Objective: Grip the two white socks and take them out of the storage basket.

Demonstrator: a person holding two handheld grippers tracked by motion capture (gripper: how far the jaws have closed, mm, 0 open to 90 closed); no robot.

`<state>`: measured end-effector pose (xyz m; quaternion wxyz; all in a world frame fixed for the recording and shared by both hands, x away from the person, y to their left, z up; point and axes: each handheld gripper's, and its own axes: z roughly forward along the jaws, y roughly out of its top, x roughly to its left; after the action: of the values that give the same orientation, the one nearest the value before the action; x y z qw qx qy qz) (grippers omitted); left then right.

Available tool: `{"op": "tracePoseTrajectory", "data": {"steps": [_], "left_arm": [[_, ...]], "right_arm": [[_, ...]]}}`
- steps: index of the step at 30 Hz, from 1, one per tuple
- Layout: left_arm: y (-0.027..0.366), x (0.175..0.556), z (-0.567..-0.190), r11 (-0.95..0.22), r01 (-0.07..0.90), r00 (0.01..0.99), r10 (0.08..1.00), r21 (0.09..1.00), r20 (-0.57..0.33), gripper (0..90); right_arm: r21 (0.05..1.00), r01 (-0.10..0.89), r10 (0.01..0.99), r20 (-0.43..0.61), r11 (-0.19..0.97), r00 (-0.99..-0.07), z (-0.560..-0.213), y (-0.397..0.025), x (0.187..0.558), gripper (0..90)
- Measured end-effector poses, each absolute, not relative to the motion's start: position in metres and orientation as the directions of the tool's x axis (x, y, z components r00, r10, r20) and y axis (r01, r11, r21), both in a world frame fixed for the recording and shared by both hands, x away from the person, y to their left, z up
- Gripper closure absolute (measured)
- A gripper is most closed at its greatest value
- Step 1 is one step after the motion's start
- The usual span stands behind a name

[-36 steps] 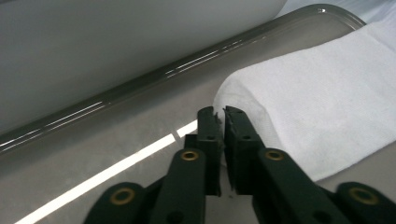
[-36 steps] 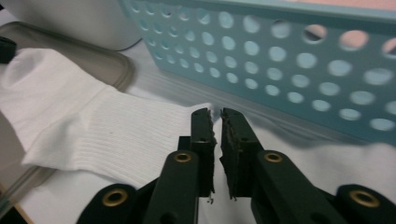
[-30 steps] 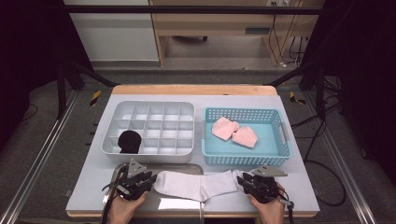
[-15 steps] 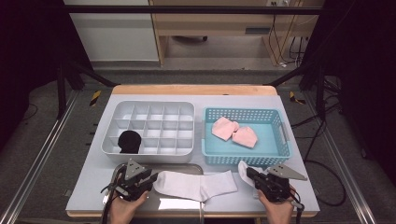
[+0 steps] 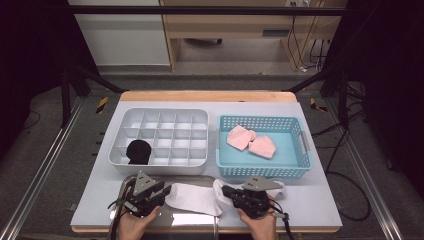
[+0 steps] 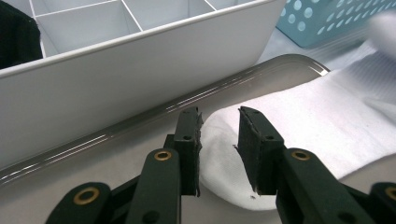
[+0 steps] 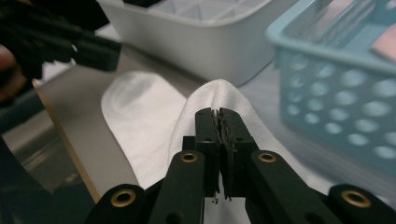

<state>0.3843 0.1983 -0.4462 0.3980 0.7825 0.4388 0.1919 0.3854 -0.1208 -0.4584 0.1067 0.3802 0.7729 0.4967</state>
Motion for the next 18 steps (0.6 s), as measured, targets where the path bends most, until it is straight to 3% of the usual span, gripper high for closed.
{"op": "tracePoseTrajectory", "data": {"steps": [7, 18], "left_arm": [[0.194, 0.384, -0.444, -0.301, 0.533, 0.558, 0.828, 0.791, -0.061, 64.5], [0.164, 0.387, -0.426, -0.338, 0.511, 0.629, 0.774, 0.791, -0.075, 59.2]], "right_arm": [[0.819, 0.517, 0.71, 0.208, 0.249, -0.673, -0.477, -0.116, 0.391, 76.9], [0.854, 0.496, 0.806, 0.177, 0.16, -0.564, -0.454, -0.182, 0.392, 71.1]]}}
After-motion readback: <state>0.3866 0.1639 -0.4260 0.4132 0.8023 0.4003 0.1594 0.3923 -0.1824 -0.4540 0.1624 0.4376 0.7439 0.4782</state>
